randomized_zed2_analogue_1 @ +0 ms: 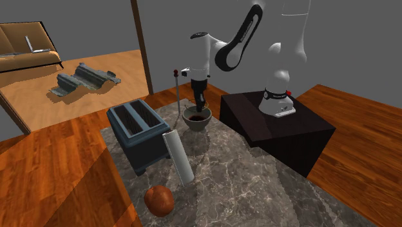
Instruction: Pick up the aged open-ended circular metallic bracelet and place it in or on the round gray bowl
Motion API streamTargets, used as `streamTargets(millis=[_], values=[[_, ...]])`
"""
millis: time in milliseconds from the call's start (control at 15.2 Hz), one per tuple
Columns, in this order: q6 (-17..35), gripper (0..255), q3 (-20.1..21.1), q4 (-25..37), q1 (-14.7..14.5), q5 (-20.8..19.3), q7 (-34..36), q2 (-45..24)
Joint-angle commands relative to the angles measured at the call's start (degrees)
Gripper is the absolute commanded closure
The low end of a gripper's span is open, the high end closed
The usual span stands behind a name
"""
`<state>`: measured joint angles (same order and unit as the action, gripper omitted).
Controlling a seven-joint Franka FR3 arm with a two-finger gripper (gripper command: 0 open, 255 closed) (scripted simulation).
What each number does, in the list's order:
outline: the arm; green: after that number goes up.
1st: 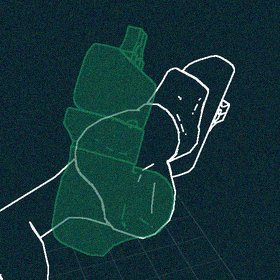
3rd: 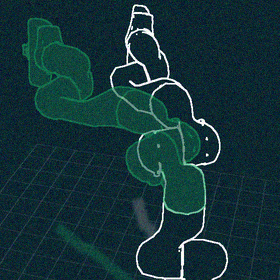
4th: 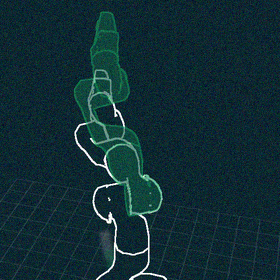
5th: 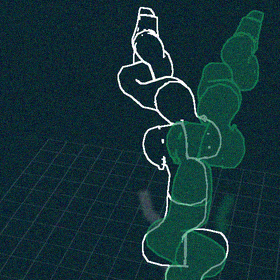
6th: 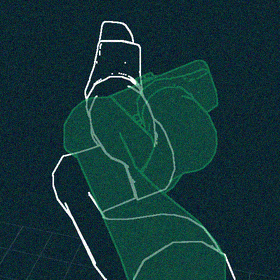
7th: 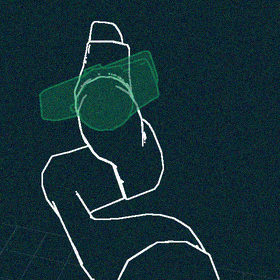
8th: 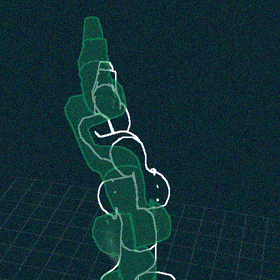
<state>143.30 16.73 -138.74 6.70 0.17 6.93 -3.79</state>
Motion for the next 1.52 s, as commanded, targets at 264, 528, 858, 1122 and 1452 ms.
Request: streamTargets(millis=[264, 528, 858, 1122, 1452], values=[[4.77, 255, -0.49, -0.60, -0.19, -2.18, 1.37, -4.33], [7.79, 255, -1.07, -0.73, -0.54, -3.85, 2.52, -7.35], [8.30, 255, -1.19, -0.73, -0.61, -4.16, 2.73, -7.88], [8.30, 255, -1.16, -0.72, -0.57, -4.18, 2.74, -7.88], [8.13, 0, -1.16, -0.59, -0.52, -4.12, 2.63, -7.84]])
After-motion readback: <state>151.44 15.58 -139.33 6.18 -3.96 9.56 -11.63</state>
